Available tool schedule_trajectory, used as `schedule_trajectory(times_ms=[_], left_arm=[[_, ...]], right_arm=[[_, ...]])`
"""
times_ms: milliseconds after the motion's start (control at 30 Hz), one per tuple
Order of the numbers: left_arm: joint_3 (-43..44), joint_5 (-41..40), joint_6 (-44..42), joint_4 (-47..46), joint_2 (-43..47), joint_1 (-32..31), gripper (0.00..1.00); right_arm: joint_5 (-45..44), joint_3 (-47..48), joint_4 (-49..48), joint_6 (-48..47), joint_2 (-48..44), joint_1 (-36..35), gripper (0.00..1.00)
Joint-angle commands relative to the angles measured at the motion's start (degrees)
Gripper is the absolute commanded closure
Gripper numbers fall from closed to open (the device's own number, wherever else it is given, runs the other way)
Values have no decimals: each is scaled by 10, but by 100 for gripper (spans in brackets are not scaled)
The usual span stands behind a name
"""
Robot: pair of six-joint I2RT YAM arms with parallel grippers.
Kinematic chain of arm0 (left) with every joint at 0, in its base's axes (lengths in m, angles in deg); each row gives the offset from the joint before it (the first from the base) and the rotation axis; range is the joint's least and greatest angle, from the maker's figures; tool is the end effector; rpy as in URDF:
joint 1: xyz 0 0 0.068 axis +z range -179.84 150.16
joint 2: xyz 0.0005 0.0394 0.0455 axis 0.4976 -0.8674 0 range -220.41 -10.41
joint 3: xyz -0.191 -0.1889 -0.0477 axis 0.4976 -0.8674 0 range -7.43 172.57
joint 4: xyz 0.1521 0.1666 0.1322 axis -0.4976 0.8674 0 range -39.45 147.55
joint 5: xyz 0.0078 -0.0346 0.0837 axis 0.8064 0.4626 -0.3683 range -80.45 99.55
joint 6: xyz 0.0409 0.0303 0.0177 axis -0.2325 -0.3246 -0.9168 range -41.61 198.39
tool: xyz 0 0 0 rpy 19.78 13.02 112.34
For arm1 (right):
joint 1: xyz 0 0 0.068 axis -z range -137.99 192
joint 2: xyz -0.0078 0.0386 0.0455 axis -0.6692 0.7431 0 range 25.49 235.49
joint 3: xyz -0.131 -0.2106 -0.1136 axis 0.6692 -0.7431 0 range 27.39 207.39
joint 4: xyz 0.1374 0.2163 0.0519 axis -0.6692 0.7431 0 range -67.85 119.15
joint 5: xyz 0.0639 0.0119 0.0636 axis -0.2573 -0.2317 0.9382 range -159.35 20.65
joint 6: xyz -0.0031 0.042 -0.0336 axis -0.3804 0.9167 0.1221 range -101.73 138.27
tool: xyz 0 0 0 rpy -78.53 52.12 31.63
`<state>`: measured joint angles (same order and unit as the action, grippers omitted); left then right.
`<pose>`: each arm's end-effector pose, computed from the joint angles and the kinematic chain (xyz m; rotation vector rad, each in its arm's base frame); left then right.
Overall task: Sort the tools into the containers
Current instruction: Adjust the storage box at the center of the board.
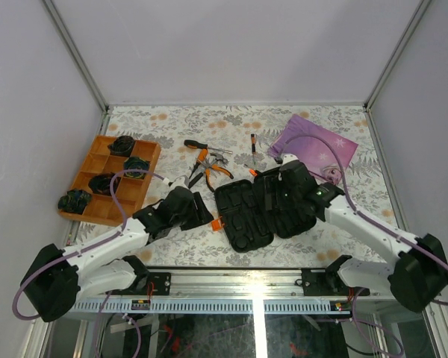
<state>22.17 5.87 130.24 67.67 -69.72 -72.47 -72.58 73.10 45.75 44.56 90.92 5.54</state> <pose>0.1508 -0.1356 0.1915 -0.2328 2.4921 -0.6724 0.1950 0.1415 0.2523 -0.1819 2.3687 0.4766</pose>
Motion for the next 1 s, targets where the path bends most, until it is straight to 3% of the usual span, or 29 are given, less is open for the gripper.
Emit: schedule_trajectory(times_ms=[0, 267, 467, 700, 967], left_arm=[[-4, 4, -29, -75, -26, 3, 46], [-36, 16, -10, -114, -44, 20, 46], [-45, 18, -10, -126, -53, 21, 46], [-32, 23, -18, -148, -91, 22, 48], [-41, 35, -21, -160, -87, 21, 51]], right_arm=[[22, 24, -76, -42, 67, 1, 19], [32, 48, -123, -71, 188, 1, 21], [7, 41, -113, -67, 226, 1, 29], [20, -14, -102, -14, 193, 1, 42], [-35, -82, -40, 36, 86, 0, 47]])
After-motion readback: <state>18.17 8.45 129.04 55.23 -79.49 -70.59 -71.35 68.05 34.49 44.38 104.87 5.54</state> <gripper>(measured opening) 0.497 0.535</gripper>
